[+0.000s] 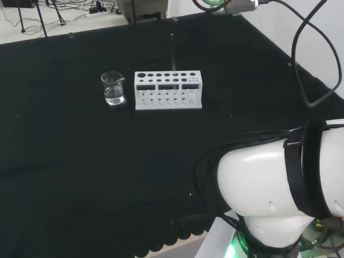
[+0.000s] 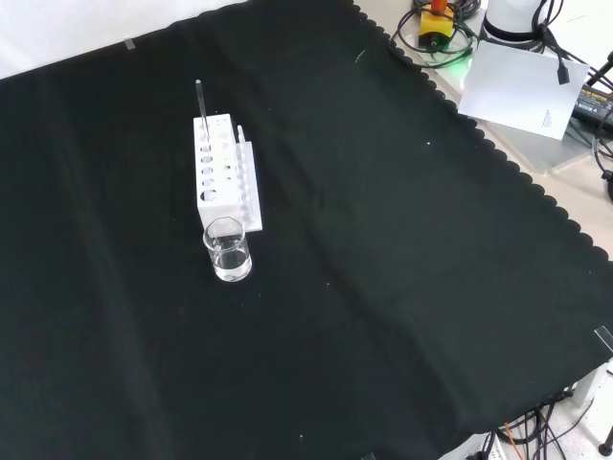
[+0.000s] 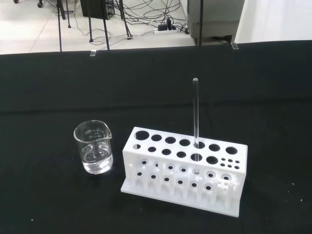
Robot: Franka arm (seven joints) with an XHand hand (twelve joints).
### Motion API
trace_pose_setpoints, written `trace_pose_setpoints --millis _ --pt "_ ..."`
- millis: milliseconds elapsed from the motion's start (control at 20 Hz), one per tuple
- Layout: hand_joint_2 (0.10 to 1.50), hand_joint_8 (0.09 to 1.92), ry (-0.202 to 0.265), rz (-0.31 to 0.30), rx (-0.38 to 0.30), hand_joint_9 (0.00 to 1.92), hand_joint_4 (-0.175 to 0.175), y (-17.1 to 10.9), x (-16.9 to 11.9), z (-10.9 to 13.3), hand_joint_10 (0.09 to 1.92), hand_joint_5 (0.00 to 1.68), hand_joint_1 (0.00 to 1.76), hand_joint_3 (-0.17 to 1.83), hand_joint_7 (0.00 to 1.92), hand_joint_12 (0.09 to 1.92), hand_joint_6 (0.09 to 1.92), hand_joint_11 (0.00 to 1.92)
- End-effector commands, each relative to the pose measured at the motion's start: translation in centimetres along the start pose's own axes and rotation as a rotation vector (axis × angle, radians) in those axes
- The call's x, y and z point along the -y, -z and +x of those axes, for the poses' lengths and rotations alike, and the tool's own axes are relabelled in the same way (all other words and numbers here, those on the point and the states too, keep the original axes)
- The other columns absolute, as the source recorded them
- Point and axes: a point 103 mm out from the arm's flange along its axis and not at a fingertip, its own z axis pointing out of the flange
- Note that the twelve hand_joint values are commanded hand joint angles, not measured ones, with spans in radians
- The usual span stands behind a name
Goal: Take the glass rod from the white test tube rack.
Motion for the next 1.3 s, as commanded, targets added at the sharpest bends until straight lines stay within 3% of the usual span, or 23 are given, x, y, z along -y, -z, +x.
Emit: trace_pose_setpoints --millis 50,150,300,1000,1150,1300 --pt "0.86 0.81 0.004 -0.008 0.008 0.5 -0.129 0.0 0.0 -0.1 0.78 0.34 0.95 0.27 0.31 1.27 0.15 0.28" --pt "0.76 0.81 0.01 -0.008 -0.003 0.27 -0.121 -0.1 0.0 -0.4 0.86 0.22 0.85 0.48 0.14 1.42 0.09 0.11" --pt "0.69 0.82 0.004 -0.012 -0.007 0.21 -0.119 0.0 0.1 -0.8 0.9 0.2 0.83 0.64 0.09 1.46 0.09 0.06" --pt "0.68 0.84 0.015 -0.03 -0.028 0.31 -0.118 0.2 -0.7 -1.0 0.88 0.22 0.81 0.7 0.19 1.45 0.09 0.15" --pt "0.69 0.84 0.021 -0.015 -0.038 0.34 -0.117 0.4 -3.3 -1.6 0.87 0.23 0.8 0.7 0.22 1.44 0.09 0.17" --pt "0.7 0.84 0.036 -0.058 -0.026 0.39 -0.117 0.8 -4.8 -1.9 0.85 0.25 0.79 0.69 0.26 1.43 0.09 0.19"
